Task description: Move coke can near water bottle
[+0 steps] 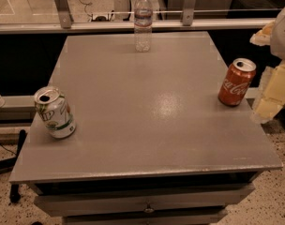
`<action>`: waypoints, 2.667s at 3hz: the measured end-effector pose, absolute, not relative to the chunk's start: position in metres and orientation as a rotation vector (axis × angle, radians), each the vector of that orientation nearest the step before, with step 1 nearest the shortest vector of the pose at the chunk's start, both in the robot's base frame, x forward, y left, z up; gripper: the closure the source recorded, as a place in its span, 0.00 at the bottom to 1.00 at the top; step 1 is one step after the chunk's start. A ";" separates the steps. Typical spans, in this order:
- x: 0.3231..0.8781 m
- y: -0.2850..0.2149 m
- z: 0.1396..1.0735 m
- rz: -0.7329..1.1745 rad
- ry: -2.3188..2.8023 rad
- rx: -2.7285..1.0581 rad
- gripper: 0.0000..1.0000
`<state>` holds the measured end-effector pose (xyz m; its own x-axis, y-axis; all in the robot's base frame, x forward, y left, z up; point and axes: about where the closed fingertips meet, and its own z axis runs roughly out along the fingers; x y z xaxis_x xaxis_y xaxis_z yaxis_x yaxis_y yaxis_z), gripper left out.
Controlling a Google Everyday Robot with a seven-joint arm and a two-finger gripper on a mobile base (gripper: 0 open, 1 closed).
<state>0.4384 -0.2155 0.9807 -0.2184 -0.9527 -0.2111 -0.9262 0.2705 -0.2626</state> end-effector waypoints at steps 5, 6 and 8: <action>0.490 -0.314 0.996 -0.349 2.067 -1.324 0.00; 0.512 -0.334 0.976 -0.217 2.051 -1.162 0.00; 0.542 -0.333 0.920 0.147 2.023 -0.894 0.00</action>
Offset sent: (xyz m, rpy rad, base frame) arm 0.0082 -0.0216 0.0278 -0.0326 -0.2526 -0.0473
